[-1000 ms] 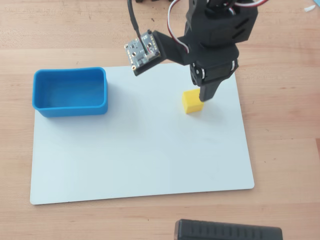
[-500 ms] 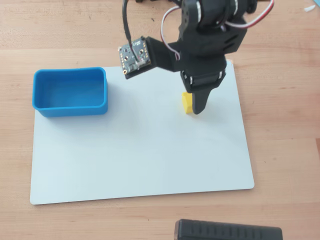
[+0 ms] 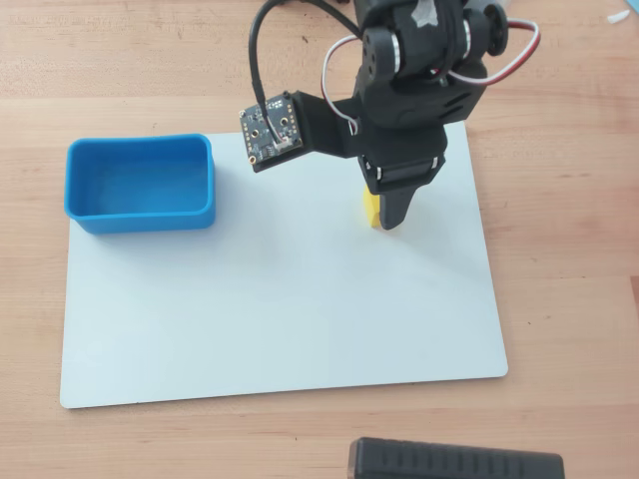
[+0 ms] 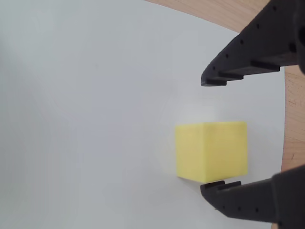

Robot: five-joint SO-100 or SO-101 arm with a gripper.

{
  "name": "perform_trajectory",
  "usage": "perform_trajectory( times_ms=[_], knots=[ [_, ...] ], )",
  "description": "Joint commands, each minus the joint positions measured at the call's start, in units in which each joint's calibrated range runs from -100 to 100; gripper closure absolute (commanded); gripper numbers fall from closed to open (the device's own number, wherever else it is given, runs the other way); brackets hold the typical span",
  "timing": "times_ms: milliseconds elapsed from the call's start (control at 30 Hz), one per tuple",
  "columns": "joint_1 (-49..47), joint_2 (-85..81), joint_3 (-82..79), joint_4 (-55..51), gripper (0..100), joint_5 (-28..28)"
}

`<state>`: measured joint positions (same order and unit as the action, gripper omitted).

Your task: Pick up yellow cube and drop it in the blue rectangular bin

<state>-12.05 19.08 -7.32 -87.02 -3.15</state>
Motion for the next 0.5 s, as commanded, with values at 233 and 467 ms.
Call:
perform_trajectory(
  times_ms=[233,467],
  knots=[
    [-1.42,0.48,2.87,1.81,89,-0.49],
    [-1.59,-1.66,3.78,1.15,94,-0.54]
  ],
)
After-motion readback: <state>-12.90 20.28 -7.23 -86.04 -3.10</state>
